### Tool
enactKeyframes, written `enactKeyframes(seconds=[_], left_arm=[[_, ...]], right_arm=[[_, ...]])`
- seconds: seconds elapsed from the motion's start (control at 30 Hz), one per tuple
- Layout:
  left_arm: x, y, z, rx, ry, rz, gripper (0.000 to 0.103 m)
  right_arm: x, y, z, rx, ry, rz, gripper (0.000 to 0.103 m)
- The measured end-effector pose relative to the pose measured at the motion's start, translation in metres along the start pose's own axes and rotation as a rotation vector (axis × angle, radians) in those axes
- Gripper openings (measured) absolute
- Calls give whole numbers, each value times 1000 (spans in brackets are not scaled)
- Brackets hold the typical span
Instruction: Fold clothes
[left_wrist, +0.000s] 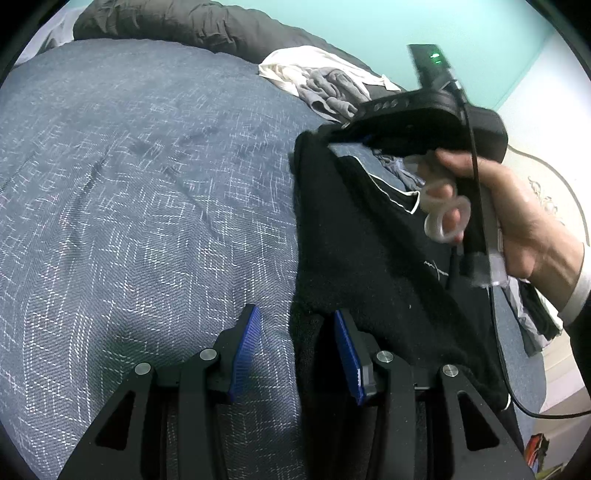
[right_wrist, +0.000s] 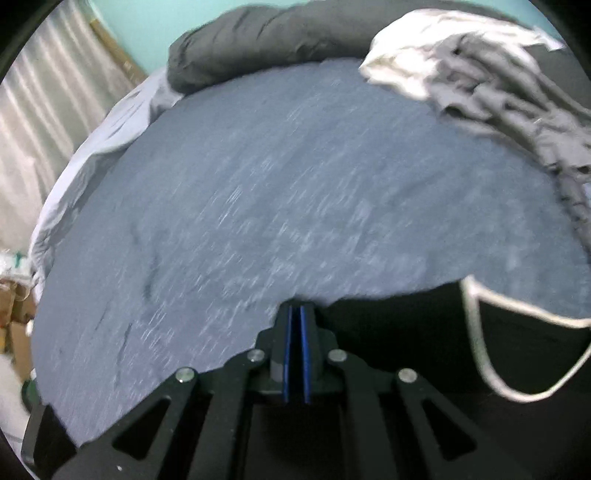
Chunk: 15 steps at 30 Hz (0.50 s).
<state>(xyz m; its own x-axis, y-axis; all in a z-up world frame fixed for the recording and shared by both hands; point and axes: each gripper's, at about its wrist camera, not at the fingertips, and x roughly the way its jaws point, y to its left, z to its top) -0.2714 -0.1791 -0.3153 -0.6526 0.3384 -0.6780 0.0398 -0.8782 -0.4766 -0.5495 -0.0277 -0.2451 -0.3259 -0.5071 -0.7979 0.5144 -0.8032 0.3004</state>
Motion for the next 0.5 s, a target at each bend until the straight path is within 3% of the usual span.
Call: enactKeyframes(seconds=[0.13,0.27,0.5], left_arm=[[-1,0,0,-1,-3,-1,45],[-3,0,1,-4,-6,-3,45],[-28,-13,2,26,-31,11,45]], right_arm=[[-27,-12,6,37,-76,-19,5],[-64,-25,-6,40,-76,-23,5],[-150,-57,-84,45,-31,-54,5]])
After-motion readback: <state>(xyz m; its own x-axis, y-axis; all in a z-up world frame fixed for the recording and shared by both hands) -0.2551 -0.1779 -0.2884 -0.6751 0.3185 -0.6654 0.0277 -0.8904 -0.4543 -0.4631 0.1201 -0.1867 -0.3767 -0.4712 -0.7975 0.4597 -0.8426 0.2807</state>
